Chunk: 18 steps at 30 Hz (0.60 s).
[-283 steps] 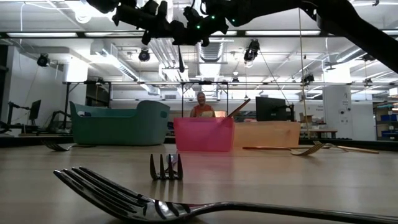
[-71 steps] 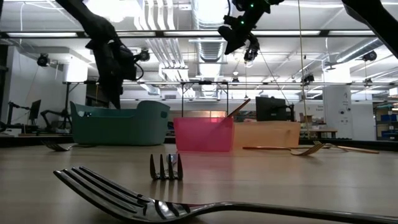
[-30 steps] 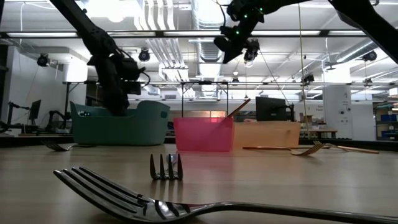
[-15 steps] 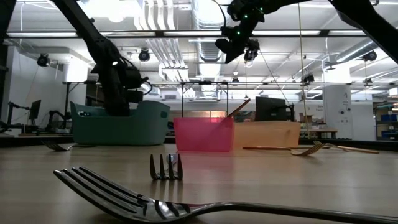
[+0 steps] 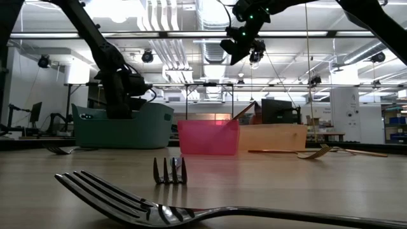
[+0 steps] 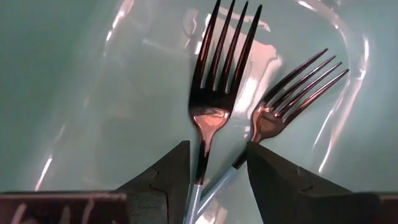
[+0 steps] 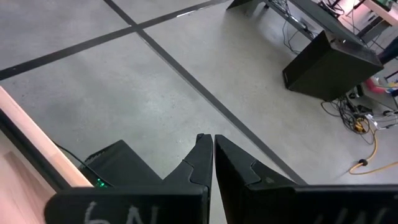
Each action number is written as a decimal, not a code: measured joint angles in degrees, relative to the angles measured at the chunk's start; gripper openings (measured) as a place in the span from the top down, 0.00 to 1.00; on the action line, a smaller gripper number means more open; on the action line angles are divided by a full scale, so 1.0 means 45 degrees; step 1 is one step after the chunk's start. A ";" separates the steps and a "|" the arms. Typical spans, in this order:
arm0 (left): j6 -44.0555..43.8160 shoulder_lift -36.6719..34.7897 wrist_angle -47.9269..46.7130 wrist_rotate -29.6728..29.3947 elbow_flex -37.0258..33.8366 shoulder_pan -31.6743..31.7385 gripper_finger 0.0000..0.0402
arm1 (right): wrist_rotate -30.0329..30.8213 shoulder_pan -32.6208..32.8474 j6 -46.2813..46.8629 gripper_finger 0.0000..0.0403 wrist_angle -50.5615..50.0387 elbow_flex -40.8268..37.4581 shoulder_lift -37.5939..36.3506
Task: Sort silverware by color (type)
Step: Adjust the blue fork in the green bin
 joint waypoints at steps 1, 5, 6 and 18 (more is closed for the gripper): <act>0.0005 0.0072 0.0000 0.0003 0.0000 0.0000 0.66 | -0.0001 0.0000 0.0000 0.98 0.0000 0.0000 0.0000; 0.0014 0.0347 0.0000 0.0128 0.0034 0.0000 0.69 | 0.0000 0.0000 0.0000 0.98 0.0000 0.0000 0.0000; 0.0010 0.0404 -0.0005 0.0163 0.0039 0.0000 0.70 | -0.0002 0.0000 0.0000 0.98 0.0000 0.0000 0.0000; -0.0193 0.0372 0.0026 0.0121 0.0034 -0.0015 0.90 | -0.0002 0.0000 0.0000 0.98 0.0000 0.0000 0.0000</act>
